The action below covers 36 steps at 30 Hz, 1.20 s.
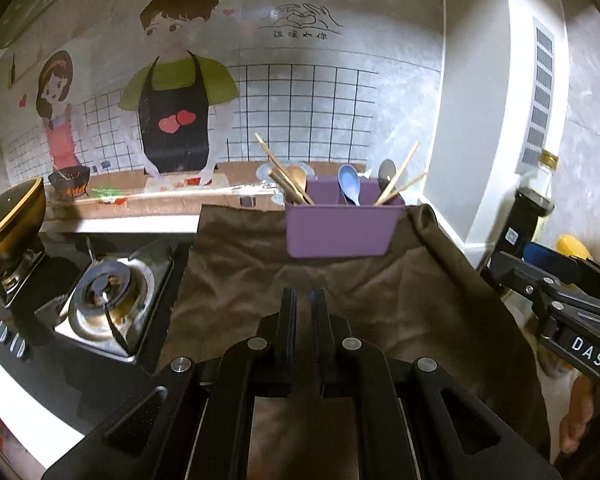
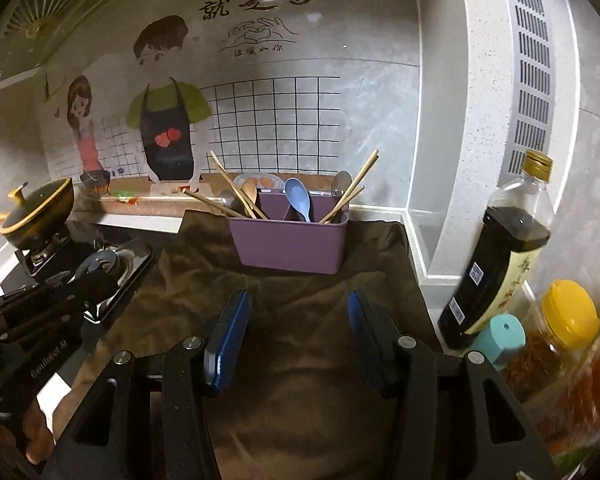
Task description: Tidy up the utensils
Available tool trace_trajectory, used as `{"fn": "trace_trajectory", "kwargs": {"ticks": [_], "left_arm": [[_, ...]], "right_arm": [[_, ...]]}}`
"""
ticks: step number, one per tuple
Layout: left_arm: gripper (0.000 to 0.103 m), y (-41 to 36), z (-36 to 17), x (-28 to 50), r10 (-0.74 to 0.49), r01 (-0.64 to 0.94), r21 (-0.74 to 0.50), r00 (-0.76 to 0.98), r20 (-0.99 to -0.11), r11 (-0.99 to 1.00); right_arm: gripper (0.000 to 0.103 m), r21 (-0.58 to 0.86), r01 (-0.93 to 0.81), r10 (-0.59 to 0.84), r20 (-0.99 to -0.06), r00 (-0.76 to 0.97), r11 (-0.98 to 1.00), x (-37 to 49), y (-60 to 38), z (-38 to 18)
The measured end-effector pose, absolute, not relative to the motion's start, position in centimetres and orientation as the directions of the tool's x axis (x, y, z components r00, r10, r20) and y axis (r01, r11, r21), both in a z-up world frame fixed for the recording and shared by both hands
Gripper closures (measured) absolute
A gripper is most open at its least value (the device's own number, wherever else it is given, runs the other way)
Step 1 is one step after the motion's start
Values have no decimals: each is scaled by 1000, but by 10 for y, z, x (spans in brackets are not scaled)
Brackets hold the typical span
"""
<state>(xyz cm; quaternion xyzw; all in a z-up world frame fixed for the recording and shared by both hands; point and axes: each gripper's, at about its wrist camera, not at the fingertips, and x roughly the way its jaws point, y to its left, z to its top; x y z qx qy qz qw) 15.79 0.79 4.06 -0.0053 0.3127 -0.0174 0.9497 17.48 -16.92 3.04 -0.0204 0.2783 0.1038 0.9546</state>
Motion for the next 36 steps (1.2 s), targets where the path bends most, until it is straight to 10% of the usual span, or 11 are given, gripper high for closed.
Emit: {"fn": "trace_trajectory", "kwargs": {"ticks": [36], "left_arm": [[94, -10, 32, 143, -49, 46, -21, 797, -601, 999]], "right_arm": [[54, 7, -159, 138, -535, 833, 987, 154, -179, 11]]}}
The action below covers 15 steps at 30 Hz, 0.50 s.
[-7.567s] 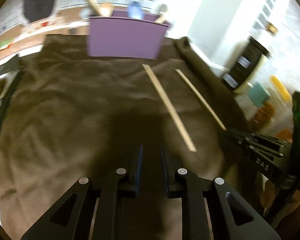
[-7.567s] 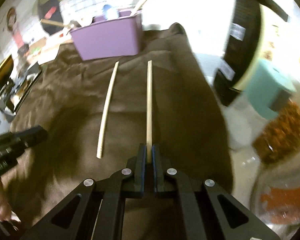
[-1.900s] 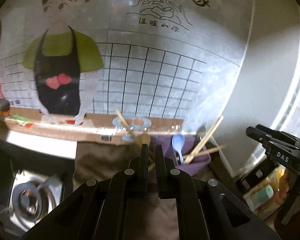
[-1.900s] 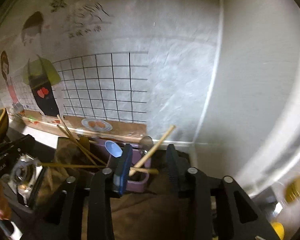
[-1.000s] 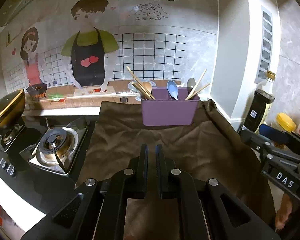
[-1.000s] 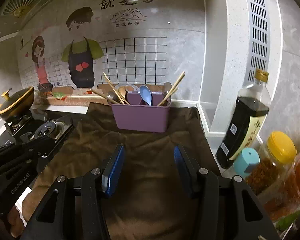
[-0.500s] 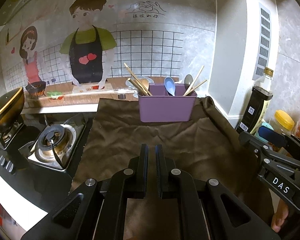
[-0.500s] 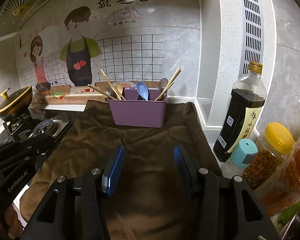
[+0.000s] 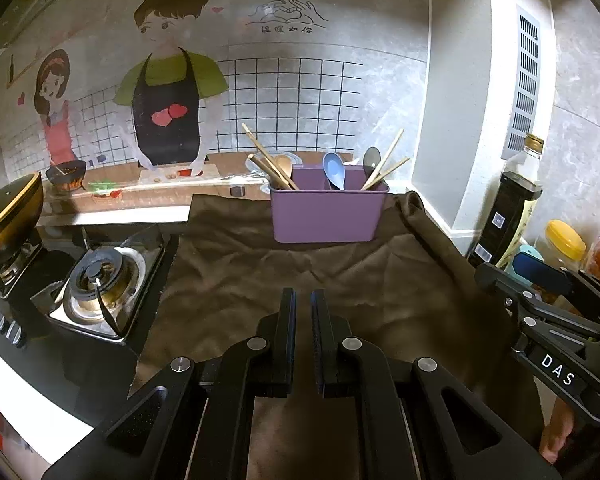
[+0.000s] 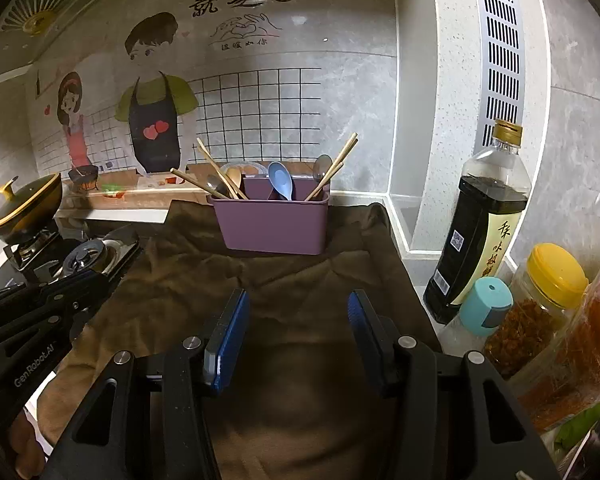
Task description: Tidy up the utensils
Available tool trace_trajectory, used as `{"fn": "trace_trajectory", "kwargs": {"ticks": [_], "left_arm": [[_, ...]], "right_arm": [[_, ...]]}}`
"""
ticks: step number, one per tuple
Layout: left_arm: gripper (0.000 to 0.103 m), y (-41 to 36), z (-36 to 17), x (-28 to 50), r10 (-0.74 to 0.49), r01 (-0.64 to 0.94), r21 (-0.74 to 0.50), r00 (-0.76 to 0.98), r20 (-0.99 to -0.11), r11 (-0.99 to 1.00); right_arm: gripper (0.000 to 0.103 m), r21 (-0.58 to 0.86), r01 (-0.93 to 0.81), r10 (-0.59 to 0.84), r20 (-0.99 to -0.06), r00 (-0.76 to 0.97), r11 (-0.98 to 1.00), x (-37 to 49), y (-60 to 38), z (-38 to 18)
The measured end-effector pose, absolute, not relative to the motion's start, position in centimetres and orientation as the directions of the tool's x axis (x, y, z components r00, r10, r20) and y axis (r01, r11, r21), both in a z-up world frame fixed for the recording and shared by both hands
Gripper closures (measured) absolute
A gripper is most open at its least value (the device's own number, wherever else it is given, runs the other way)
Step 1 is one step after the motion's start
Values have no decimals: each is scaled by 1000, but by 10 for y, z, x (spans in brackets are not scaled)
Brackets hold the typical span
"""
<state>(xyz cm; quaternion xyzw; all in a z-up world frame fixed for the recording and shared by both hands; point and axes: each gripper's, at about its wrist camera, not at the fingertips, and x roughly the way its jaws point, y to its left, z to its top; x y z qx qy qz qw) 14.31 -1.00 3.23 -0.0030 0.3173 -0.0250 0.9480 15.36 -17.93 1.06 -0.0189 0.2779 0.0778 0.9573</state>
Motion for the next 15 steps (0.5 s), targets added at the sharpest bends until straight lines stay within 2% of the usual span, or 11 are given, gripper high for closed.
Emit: {"fn": "trace_trajectory", "kwargs": {"ticks": [15], "left_arm": [[94, -12, 32, 144, -61, 56, -27, 793, -606, 998]], "right_arm": [[54, 12, -137, 122, -539, 834, 990, 157, -184, 9]]}}
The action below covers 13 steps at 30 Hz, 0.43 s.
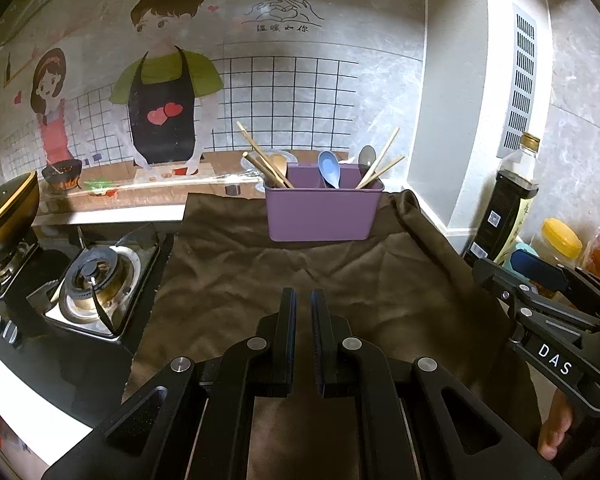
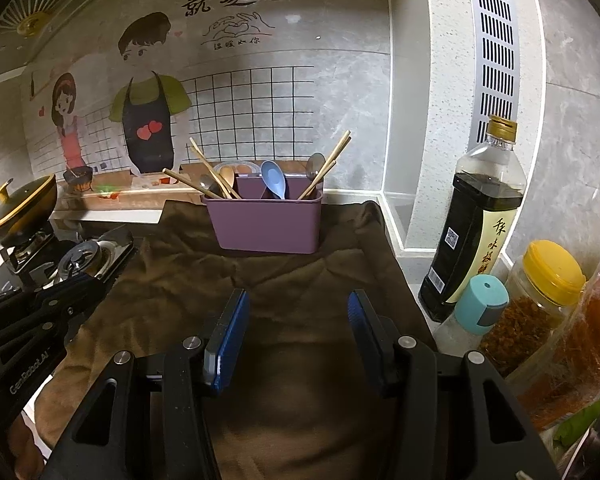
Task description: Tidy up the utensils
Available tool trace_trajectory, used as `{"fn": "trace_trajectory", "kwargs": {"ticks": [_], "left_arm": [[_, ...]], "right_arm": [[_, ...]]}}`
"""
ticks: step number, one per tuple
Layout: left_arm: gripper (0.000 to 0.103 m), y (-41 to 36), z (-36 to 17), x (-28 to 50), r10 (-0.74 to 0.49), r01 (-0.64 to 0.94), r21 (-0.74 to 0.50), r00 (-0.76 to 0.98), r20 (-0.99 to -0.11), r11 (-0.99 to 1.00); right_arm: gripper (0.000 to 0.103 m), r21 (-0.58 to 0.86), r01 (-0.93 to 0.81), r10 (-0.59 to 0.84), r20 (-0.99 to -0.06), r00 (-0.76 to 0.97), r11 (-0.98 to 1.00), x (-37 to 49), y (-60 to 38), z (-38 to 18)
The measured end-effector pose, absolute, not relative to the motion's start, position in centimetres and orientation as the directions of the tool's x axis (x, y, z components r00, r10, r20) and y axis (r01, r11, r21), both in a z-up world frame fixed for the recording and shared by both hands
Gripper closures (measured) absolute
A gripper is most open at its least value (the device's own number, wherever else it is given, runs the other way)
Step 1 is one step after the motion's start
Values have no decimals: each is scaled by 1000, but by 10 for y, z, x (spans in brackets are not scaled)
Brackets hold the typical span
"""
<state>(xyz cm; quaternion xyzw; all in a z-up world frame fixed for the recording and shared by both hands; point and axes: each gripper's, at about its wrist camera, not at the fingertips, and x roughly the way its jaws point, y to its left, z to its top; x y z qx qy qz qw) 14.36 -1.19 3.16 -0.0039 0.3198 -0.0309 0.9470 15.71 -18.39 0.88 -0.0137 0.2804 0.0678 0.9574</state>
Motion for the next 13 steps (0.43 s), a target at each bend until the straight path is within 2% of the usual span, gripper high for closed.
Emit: {"fn": "trace_trajectory", "kwargs": {"ticks": [9, 13], "left_arm": [[94, -10, 29, 144, -68, 56, -38, 789, -611, 998], [85, -7, 29, 144, -77, 58, -52, 790, -608, 997]], "right_arm": [[54, 12, -131, 117, -536, 836, 991, 158, -186, 9], [54, 13, -122, 110, -542, 833, 992, 159, -187, 7]]}}
